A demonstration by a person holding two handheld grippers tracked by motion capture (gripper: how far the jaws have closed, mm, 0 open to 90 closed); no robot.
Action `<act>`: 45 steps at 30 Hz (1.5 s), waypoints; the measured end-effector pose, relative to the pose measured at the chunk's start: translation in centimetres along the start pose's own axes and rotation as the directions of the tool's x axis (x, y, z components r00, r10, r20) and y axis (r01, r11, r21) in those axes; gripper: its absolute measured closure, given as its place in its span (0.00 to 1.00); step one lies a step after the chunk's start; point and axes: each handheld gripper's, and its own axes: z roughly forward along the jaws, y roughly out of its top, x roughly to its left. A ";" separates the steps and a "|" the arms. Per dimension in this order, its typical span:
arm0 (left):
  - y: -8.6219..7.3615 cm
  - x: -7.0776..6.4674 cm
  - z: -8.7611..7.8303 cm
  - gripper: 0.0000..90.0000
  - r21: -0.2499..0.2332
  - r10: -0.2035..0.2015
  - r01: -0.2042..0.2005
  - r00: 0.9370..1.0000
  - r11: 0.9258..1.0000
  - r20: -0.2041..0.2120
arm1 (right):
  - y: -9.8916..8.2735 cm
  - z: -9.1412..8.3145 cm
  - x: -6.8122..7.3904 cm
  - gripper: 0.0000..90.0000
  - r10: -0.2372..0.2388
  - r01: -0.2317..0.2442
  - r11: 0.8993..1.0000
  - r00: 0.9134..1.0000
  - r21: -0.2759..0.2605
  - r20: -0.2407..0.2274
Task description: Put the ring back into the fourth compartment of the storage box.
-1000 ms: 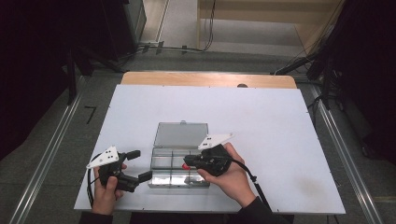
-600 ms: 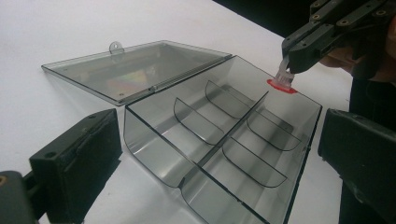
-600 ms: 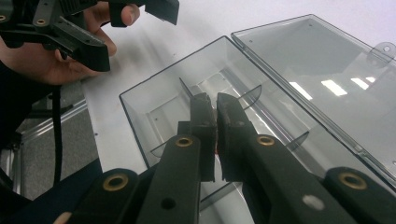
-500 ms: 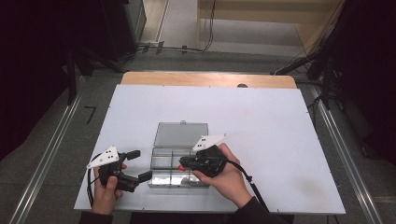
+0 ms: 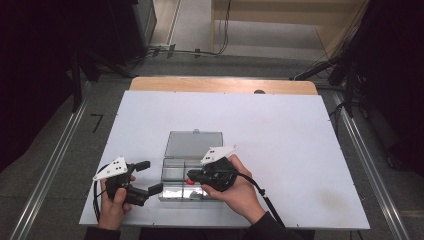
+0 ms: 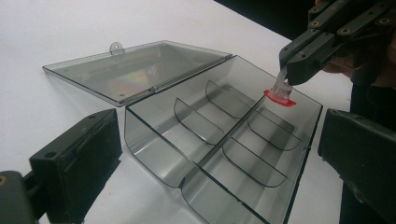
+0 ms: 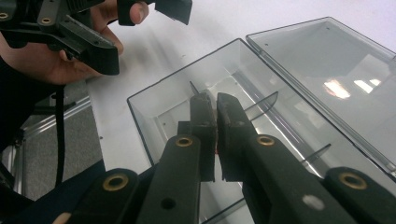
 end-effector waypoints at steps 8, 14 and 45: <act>0.0 -0.1 0.1 0.00 0.003 0.000 0.000 1.000 1.000 0.007 | 0.2 0.6 0.3 0.94 -0.005 0.005 1.000 1.000 -0.001 -0.001; 0.0 -0.1 0.1 0.00 0.004 0.004 -0.004 1.000 1.000 0.008 | 0.4 1.0 0.7 0.94 -0.023 0.023 1.000 1.000 0.002 -0.009; 0.2 -0.1 -0.1 0.00 -0.004 0.002 -0.002 1.000 1.000 0.012 | 0.6 3.8 1.6 0.94 -0.031 0.032 0.999 0.999 0.039 -0.033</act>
